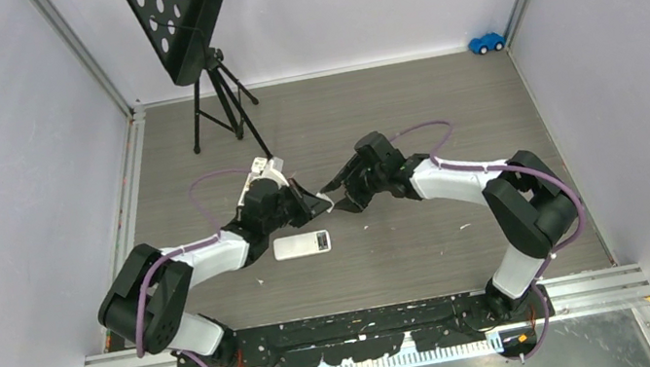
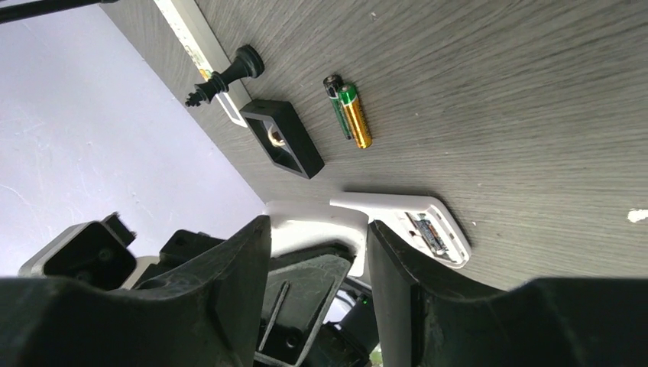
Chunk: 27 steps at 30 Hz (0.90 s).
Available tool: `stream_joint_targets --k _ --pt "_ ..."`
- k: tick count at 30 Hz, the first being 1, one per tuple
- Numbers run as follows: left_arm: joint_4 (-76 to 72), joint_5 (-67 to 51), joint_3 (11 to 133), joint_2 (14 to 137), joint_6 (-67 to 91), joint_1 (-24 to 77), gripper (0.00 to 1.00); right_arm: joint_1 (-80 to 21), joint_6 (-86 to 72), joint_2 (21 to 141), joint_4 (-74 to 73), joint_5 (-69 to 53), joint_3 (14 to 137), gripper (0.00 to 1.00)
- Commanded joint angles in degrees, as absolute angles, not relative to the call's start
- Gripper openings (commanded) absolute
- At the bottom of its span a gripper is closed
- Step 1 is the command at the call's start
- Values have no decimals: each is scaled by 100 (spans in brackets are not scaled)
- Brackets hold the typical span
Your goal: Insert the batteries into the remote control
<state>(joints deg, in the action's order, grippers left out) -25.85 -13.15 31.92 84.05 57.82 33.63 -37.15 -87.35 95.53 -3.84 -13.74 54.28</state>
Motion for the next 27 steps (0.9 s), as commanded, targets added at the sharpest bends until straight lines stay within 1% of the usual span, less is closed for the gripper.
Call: stream_joint_targets --k 1,2,3,5,8,11,13,15,18,23,27 --pt "-2786 -1366 3416 8327 5756 3271 0 -3689 -8509 9461 -134 -1519 5381 58" --pt "-2786 -1461 3421 8319 5713 3243 0 -3665 -8357 9418 -120 -1505 5375 63" --pt "-2774 -1608 3431 8296 5660 3203 0 -3643 -8136 9341 -95 -1503 5370 71" --pt "-2716 -2011 3471 8231 5558 3062 0 -3545 -7505 9158 -91 -1544 5396 77" --pt "-2512 -2929 3572 8117 5567 2752 0 -3484 -6490 8659 294 -1689 5225 81" --pt "-2390 -4337 3806 8018 5560 2485 0 -3472 -5454 8015 638 -1995 4933 81" --pt "-2173 -5021 3998 7925 5508 2438 0 -3472 -4972 7634 767 -2266 4771 81" --pt "-1897 -5568 4170 7793 5390 2435 0 -3472 -4660 7327 807 -2606 4661 81" --pt "-1725 -5958 4290 7570 5340 2435 0 -3472 -4416 7149 845 -3064 4614 78" --pt "-1753 -6334 4246 7124 5363 2443 0 -3472 -4369 7079 884 -3502 4618 64" --pt "-1733 -6510 4159 6855 5374 2443 0 -3472 -4590 6987 1339 -3844 4515 57"
